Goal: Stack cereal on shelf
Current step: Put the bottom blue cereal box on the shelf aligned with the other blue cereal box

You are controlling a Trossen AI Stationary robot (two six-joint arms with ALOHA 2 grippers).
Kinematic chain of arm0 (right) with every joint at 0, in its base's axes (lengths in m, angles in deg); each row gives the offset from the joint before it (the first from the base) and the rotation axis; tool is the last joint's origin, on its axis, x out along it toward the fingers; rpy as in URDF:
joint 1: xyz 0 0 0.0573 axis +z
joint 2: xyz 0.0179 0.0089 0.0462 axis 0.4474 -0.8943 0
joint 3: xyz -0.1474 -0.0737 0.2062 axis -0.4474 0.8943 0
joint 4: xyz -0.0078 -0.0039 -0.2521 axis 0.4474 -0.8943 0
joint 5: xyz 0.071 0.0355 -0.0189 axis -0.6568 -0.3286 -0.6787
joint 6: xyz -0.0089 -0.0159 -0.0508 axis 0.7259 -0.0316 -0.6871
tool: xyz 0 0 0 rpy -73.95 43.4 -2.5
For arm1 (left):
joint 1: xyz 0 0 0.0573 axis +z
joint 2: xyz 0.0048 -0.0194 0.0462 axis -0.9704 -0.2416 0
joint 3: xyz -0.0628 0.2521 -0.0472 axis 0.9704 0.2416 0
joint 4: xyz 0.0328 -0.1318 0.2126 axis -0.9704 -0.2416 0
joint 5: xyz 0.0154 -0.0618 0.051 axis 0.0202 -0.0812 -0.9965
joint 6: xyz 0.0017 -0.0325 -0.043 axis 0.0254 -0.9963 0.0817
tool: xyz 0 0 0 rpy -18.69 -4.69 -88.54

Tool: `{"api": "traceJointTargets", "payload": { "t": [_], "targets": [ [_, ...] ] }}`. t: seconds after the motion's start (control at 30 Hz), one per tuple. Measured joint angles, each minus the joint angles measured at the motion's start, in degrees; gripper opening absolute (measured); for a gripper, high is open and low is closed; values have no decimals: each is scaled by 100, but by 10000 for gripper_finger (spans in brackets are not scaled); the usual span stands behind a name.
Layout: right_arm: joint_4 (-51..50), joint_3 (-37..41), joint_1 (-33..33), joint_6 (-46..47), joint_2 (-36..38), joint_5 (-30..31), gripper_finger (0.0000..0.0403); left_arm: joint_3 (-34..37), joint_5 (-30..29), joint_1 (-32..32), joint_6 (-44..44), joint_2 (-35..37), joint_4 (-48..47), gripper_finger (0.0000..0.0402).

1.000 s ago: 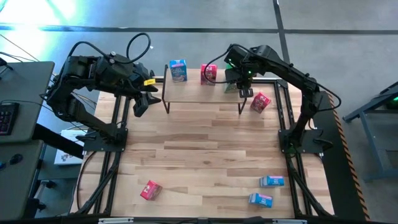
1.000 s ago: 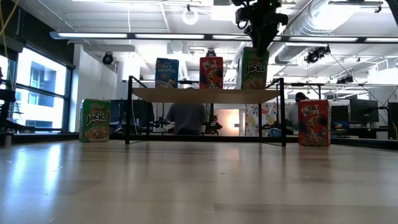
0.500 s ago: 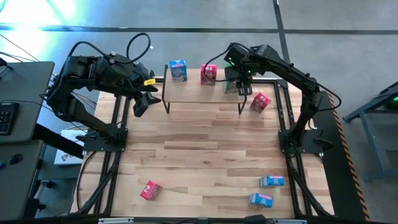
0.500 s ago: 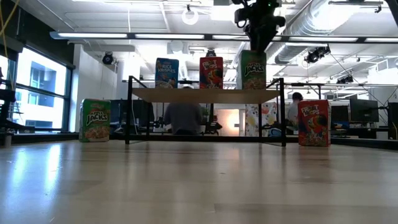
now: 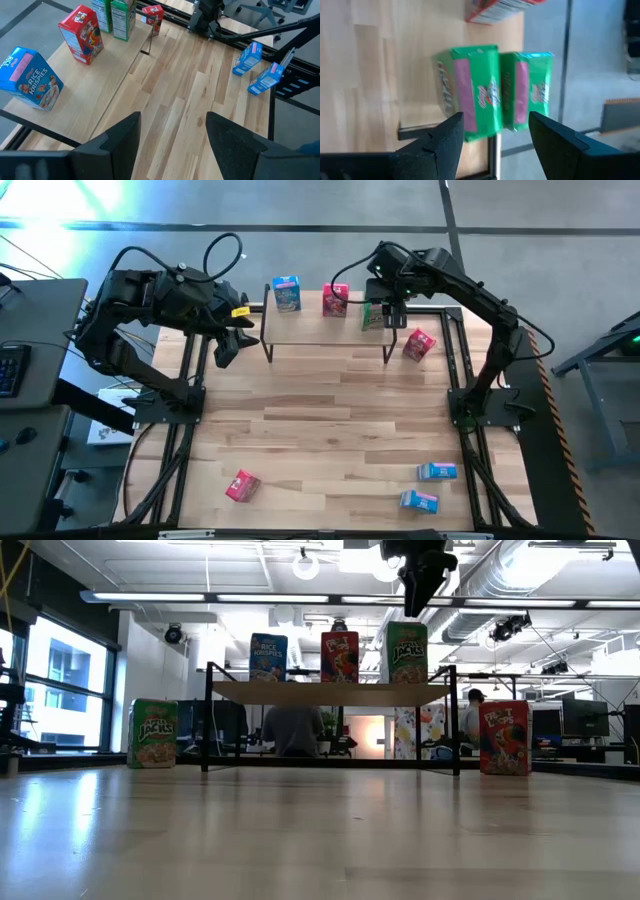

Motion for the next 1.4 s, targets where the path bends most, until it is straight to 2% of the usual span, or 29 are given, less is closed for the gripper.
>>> {"api": "traceJointTargets", "payload": {
  "t": [0.13,0.7,1.07,1.4],
  "targets": [
    [-83,-1,92,302,107,272,216,0,0,0,0,0,1,216],
    [-438,-3,649,2381,453,254,216,0,0,0,0,0,-1,216],
    [-438,3,894,3483,453,-921,216,0,-2,0,1,0,-1,216],
    [-437,8,1486,4335,453,-895,216,0,-2,0,55,0,188,216]
  ]
}}
